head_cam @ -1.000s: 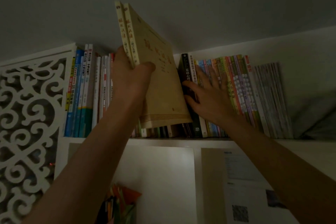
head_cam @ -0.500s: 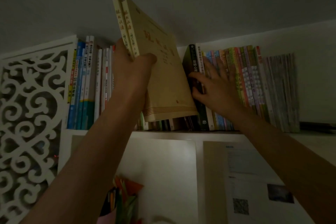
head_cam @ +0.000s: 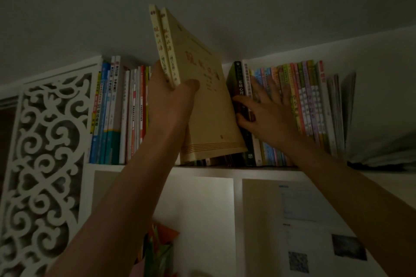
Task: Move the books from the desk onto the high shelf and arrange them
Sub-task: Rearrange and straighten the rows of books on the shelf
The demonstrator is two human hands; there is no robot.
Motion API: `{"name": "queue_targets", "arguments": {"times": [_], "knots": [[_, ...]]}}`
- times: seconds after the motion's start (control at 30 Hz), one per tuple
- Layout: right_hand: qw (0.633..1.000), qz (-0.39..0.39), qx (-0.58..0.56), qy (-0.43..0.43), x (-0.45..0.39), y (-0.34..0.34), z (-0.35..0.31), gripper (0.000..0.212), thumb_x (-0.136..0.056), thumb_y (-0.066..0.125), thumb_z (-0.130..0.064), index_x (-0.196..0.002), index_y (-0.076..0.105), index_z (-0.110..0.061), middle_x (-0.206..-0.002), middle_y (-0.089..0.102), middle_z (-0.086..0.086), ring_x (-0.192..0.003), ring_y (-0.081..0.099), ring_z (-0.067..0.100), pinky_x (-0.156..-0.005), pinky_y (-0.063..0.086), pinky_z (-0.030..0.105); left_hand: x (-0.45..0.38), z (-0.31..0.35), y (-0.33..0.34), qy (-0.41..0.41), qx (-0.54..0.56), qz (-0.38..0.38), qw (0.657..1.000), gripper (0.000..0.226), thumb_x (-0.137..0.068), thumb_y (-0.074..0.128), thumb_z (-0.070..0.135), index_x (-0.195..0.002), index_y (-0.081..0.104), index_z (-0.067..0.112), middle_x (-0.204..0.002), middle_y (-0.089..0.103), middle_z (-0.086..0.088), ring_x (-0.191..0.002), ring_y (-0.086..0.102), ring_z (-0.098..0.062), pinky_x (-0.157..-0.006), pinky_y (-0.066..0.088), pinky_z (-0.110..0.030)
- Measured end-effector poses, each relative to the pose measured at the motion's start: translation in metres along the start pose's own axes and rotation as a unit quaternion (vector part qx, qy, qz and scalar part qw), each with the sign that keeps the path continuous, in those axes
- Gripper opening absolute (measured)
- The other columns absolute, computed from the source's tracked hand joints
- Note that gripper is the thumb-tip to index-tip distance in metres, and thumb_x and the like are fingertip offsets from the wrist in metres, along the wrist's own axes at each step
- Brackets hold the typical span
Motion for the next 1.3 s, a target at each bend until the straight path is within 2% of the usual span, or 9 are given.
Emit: {"name": "queue_targets", "arguments": {"times": [0.3, 0.43, 0.57, 0.67, 0.77, 0.9, 1.07, 1.2, 1.3], "knots": [[1.000, -0.014, 0.002, 0.004, 0.002, -0.001, 0.004, 0.061, -0.081, 0.028, -0.060, -0.137, 0.042, -0.039, -0.158, 0.008, 0.006, -0.144, -0.004, 0.034, -0.110, -0.015, 0.050, 0.010, -0.001, -0.006, 0.017, 0.033, -0.008, 0.999, 0.036, -0.089, 0.060, 0.013, -0.119, 0.045, 0.027, -0.108, 0.059, 0.009, -0.098, 0.063, -0.011, -0.078, 0.058, -0.037], [0.999, -0.028, 0.004, 0.016, 0.004, -0.004, 0.007, 0.063, -0.079, 0.025, -0.062, -0.138, 0.038, -0.042, -0.159, 0.003, 0.004, -0.144, -0.009, 0.032, -0.111, -0.015, 0.050, 0.013, 0.002, -0.009, 0.078, -0.029, 0.024, 0.996, 0.067, -0.086, 0.062, 0.010, -0.138, 0.027, 0.033, -0.124, 0.047, 0.013, -0.111, 0.056, -0.012, -0.084, 0.055, -0.039], [0.999, -0.032, 0.005, 0.015, 0.004, -0.006, 0.006, 0.063, -0.080, 0.026, -0.062, -0.137, 0.039, -0.041, -0.159, 0.002, 0.004, -0.144, -0.009, 0.032, -0.110, -0.016, 0.050, 0.011, 0.010, -0.007, 0.158, -0.106, -0.012, 0.982, 0.088, -0.087, 0.059, 0.004, -0.148, 0.001, 0.030, -0.144, 0.029, 0.013, -0.120, 0.042, 0.001, -0.085, 0.050, -0.019], [1.000, -0.026, 0.011, 0.010, 0.004, -0.006, 0.007, 0.054, -0.086, 0.035, -0.062, -0.136, 0.040, -0.041, -0.159, 0.003, 0.004, -0.144, -0.008, 0.033, -0.111, -0.015, 0.052, 0.011, 0.014, -0.003, 0.193, -0.160, -0.026, 0.968, 0.083, -0.089, 0.055, 0.002, -0.149, 0.004, 0.026, -0.139, 0.031, 0.017, -0.101, 0.038, 0.027, -0.069, 0.041, 0.004], [1.000, -0.019, 0.017, 0.008, 0.004, -0.005, 0.007, 0.048, -0.090, 0.041, -0.059, -0.135, 0.041, -0.043, -0.159, 0.004, 0.004, -0.144, -0.007, 0.033, -0.111, -0.014, 0.052, 0.012, 0.013, 0.001, 0.205, -0.202, -0.018, 0.958, 0.080, -0.089, 0.054, -0.001, -0.149, 0.004, 0.020, -0.122, 0.029, 0.024, -0.079, 0.029, 0.043, -0.060, 0.032, 0.011], [1.000, -0.021, 0.011, 0.007, 0.004, -0.006, 0.007, 0.053, -0.084, 0.034, -0.061, -0.134, 0.042, -0.044, -0.159, 0.005, 0.004, -0.144, -0.007, 0.033, -0.110, -0.016, 0.049, 0.006, 0.009, -0.001, 0.186, -0.186, 0.007, 0.965, 0.082, -0.090, 0.051, -0.001, -0.150, 0.001, 0.023, -0.148, 0.032, 0.000, -0.083, 0.038, 0.037, -0.059, 0.040, 0.005], [1.000, -0.023, 0.015, 0.013, 0.004, -0.007, 0.007, 0.050, -0.089, 0.039, -0.059, -0.136, 0.039, -0.043, -0.159, 0.002, 0.003, -0.144, -0.009, 0.032, -0.110, -0.016, 0.050, 0.003, 0.021, -0.003, 0.203, -0.155, 0.033, 0.966, 0.082, -0.090, 0.053, 0.003, -0.149, 0.001, 0.027, -0.149, 0.031, 0.004, -0.115, 0.048, 0.000, -0.083, 0.052, -0.022], [1.000, -0.020, -0.006, 0.014, 0.004, -0.009, 0.008, 0.053, -0.088, 0.042, -0.059, -0.138, 0.039, -0.041, -0.159, 0.005, 0.004, -0.145, -0.007, 0.031, -0.110, -0.016, 0.048, 0.005, 0.029, 0.009, 0.239, -0.154, 0.025, 0.958, 0.082, -0.089, 0.051, -0.001, -0.149, 0.001, 0.020, -0.144, 0.031, 0.012, -0.087, 0.046, 0.028, -0.070, 0.048, -0.005], [1.000, -0.020, -0.009, 0.016, 0.005, -0.010, 0.008, 0.060, -0.079, 0.033, -0.062, -0.135, 0.042, -0.042, -0.158, 0.009, 0.004, -0.145, -0.005, 0.032, -0.110, -0.015, 0.049, 0.005, 0.022, 0.016, 0.250, -0.168, 0.029, 0.953, 0.081, -0.089, 0.051, -0.002, -0.150, 0.001, 0.017, -0.139, 0.035, 0.012, -0.078, 0.043, 0.033, -0.060, 0.040, 0.003]]}}
Point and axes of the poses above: each hand's wrist, its own x-axis away from the middle knuckle, its own y-axis out of the palm, z = x × y, the point moved 5 cm from there along -x, towards the middle knuckle
